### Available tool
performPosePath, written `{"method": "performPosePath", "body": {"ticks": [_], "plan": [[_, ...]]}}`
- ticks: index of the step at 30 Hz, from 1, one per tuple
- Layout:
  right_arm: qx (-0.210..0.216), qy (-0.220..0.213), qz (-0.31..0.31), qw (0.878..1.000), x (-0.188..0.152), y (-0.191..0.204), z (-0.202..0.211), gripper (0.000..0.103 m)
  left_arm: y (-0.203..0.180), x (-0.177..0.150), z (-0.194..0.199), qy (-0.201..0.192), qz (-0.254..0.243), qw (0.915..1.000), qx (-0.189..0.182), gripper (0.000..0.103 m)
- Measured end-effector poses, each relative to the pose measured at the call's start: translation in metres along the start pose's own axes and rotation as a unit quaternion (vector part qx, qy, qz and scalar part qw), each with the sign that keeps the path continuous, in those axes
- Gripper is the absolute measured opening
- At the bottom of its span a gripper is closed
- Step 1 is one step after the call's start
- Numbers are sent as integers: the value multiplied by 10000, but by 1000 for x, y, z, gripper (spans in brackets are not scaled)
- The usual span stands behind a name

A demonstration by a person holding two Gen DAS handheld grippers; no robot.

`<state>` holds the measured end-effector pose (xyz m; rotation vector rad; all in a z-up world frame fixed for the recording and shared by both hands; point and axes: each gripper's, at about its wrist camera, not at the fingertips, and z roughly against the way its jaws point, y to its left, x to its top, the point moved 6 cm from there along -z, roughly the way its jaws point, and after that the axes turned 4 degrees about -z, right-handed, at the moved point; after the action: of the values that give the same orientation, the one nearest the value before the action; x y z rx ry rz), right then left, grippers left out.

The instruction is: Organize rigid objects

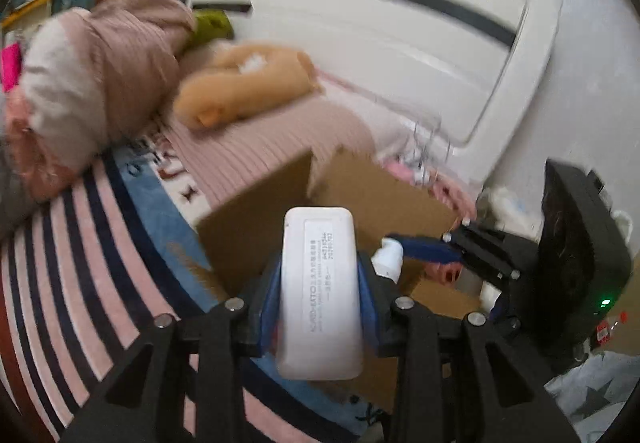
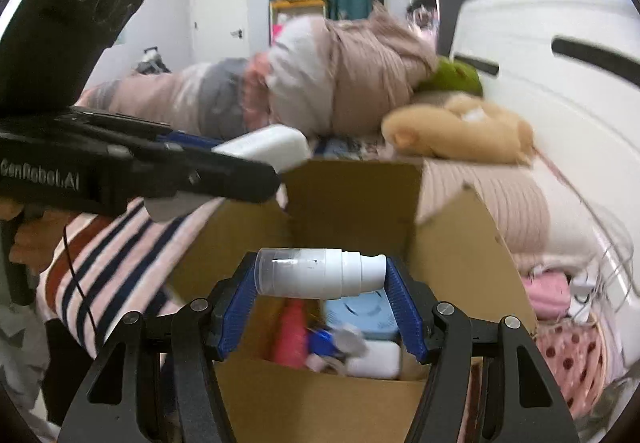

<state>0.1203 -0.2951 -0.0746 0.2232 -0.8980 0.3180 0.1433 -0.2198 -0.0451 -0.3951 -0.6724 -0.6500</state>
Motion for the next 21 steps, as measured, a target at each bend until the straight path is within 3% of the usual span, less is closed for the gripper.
{"method": "performPosePath", "body": {"ticks": [4, 8, 13, 15, 19, 21], "plan": [[32, 273, -1, 9996, -9, -15, -12, 59, -6, -7, -29, 598, -139, 9981, 87, 32], [78, 405, -23, 9991, -18, -19, -15, 61, -8, -11, -39, 702, -197, 9971, 218, 33], [82, 420, -83, 9990, -23, -21, -9, 64, -5, -13, -36, 633, -126, 9977, 214, 42], [67, 420, -74, 9991, -22, -21, -9, 65, -3, -12, -29, 527, -90, 9983, 235, 54], [74, 391, -62, 9992, -18, -18, -4, 65, -4, -8, -4, 206, -32, 9993, 315, 66], [167, 329, -52, 9993, -12, -14, 2, 68, -1, -7, 18, -70, 69, 9990, 437, 81]]}}
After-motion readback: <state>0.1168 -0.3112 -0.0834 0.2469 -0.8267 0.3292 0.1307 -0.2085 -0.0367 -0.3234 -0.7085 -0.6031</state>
